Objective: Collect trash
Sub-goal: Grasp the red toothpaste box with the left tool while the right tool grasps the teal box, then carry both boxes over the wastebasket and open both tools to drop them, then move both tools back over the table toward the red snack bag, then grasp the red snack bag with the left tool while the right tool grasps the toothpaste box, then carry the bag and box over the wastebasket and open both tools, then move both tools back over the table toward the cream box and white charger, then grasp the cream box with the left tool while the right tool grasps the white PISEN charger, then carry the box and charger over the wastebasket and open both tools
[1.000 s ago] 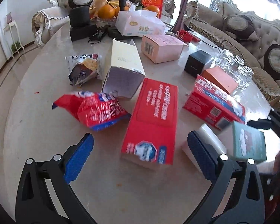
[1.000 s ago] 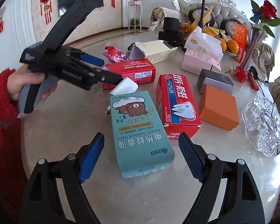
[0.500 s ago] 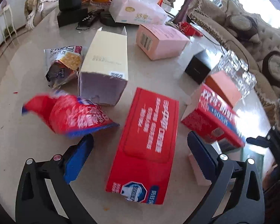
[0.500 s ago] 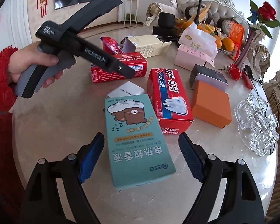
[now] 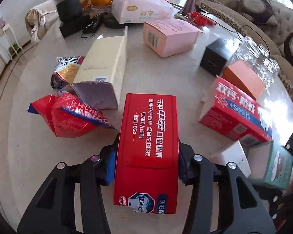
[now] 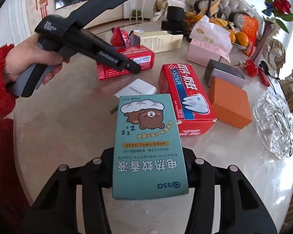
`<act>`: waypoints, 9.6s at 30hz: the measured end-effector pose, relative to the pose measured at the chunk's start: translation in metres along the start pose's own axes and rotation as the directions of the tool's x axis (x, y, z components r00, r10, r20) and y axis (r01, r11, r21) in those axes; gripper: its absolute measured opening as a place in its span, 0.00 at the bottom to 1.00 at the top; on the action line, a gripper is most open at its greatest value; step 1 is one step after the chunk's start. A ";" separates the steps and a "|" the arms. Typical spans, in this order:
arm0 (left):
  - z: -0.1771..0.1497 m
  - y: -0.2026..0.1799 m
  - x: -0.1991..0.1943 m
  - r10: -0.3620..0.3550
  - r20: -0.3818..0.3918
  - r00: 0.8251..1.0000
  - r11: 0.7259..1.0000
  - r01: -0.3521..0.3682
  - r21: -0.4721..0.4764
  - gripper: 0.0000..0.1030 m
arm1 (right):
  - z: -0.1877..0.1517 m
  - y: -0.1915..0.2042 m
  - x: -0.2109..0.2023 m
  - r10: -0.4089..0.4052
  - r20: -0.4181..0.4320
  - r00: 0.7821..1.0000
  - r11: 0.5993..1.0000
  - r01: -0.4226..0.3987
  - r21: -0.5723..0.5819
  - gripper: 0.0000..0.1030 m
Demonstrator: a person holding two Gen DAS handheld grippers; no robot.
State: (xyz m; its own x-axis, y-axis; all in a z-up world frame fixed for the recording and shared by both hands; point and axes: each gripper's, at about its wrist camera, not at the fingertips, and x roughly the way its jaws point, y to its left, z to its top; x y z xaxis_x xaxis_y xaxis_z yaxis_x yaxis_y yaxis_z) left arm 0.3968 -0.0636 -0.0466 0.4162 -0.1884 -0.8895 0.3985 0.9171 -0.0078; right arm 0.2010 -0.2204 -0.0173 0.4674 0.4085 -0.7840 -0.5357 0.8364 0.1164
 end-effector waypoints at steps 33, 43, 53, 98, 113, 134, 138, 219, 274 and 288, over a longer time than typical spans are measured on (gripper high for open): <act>-0.371 -0.074 -0.089 -0.302 -0.039 0.953 0.928 0.284 -0.241 0.47 | -0.175 0.168 -0.035 0.198 -0.222 0.955 0.976 -0.173 0.129 0.45; -0.381 -0.075 0.005 -0.343 -0.259 0.903 0.912 0.254 -0.321 0.62 | -0.195 0.160 0.032 0.177 -0.356 0.917 0.973 -0.109 0.203 0.57; -0.387 -0.060 -0.021 -0.326 -0.090 0.941 0.886 0.271 -0.376 0.92 | -0.203 0.151 0.006 0.152 -0.301 0.941 0.962 -0.071 0.264 0.71; -0.026 0.099 -0.023 0.149 0.157 0.976 0.894 -0.065 -0.443 0.93 | 0.033 -0.055 0.027 -0.040 0.030 0.999 0.981 0.034 0.190 0.60; -0.013 0.091 0.000 0.225 0.074 0.972 0.908 -0.181 -0.378 0.93 | 0.042 -0.046 0.041 -0.042 -0.011 0.999 0.989 0.043 0.141 0.60; -0.027 0.092 -0.036 0.106 0.200 0.974 0.941 -0.033 -0.336 0.36 | 0.034 -0.039 0.018 -0.048 0.036 0.998 0.968 0.038 0.247 0.47; -0.054 0.076 -0.072 0.070 0.279 0.958 0.954 0.017 -0.300 0.36 | 0.022 -0.032 -0.018 -0.069 0.110 0.991 0.961 0.036 0.273 0.47; 0.007 0.053 -0.080 0.082 0.389 0.918 0.991 -0.032 -0.132 0.92 | 0.044 0.019 0.025 -0.216 0.034 0.976 0.897 0.185 0.401 0.72; -0.049 0.020 -0.086 -0.123 0.343 0.931 0.980 0.169 -0.105 0.44 | -0.011 0.017 -0.030 -0.023 0.094 0.995 0.891 -0.023 0.454 0.36; -0.328 -0.060 -0.188 -0.162 0.266 0.950 0.972 0.200 -0.123 0.44 | -0.116 0.142 -0.114 0.204 0.001 0.979 0.952 -0.198 0.233 0.36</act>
State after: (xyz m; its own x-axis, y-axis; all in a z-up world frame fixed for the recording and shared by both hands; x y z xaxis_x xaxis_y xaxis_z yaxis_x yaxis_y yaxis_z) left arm 0.0265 0.0326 -0.0291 0.5485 -0.4212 -0.7223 0.3700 0.8969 -0.2421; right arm -0.0100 -0.1903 0.0178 0.3495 0.5707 -0.7430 -0.4392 0.8003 0.4082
